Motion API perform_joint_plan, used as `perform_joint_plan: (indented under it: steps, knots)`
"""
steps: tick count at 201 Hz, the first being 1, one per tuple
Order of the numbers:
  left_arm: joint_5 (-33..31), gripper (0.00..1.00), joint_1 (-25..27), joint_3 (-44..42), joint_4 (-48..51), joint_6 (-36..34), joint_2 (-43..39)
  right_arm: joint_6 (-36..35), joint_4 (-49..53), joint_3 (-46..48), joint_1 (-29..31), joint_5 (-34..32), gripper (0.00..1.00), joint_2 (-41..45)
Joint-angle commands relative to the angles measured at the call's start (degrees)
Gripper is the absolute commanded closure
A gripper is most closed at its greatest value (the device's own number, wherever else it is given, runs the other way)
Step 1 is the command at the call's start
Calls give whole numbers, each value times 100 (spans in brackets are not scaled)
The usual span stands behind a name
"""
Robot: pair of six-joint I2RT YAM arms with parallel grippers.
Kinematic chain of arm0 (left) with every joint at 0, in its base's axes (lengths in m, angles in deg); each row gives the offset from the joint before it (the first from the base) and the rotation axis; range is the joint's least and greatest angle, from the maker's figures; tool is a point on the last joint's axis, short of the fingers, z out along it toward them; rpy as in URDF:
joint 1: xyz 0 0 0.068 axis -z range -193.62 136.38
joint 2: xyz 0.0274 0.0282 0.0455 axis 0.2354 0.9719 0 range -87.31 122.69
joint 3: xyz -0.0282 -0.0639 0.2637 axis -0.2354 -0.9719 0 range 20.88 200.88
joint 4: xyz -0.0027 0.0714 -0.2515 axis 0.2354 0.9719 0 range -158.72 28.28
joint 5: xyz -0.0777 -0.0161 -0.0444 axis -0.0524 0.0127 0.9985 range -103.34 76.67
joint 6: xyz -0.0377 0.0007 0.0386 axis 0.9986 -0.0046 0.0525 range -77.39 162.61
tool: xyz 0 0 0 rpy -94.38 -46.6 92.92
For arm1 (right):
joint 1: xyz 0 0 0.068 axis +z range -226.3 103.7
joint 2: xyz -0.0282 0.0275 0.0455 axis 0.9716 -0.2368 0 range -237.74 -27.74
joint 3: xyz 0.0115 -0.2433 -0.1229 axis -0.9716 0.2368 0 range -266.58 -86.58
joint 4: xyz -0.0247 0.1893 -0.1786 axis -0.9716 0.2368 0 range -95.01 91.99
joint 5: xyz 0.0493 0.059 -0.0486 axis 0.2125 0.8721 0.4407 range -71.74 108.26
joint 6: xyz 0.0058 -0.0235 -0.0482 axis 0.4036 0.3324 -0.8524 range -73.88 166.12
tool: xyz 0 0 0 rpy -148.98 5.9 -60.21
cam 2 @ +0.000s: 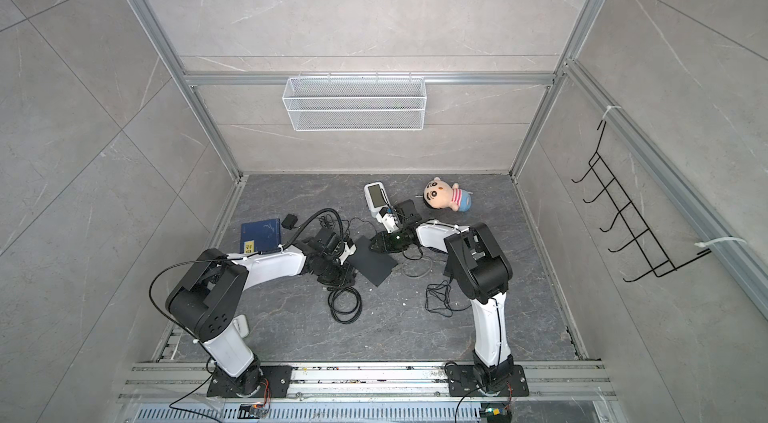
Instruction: Insert the plug into the switch port
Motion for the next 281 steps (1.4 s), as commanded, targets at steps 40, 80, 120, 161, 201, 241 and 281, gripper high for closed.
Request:
perform_joint_plan:
  steps: [40, 80, 120, 161, 201, 241, 281]
  knots:
    - [-798, 99, -62, -342, -585, 400, 283, -10, 111, 13, 87, 310, 53, -145]
    - [-802, 99, -58, -406, -689, 478, 284, -40, 126, 7, 81, 301, 53, -136]
    - [-807, 99, -60, -443, -854, 502, 245, -41, 97, 63, 84, 350, 53, -130]
    - [-729, 99, -75, -146, -873, -93, 216, -102, 87, 92, 84, 415, 53, -109]
    - [-733, 99, -97, 120, -759, -506, 256, -178, 132, 67, 96, 516, 54, -158]
    - [-610, 98, -97, -101, -883, -851, 53, -237, 222, 18, 101, 468, 54, -233]
    - [-738, 98, -120, -103, -785, -1198, 3, -407, 399, -65, 118, 503, 54, -250]
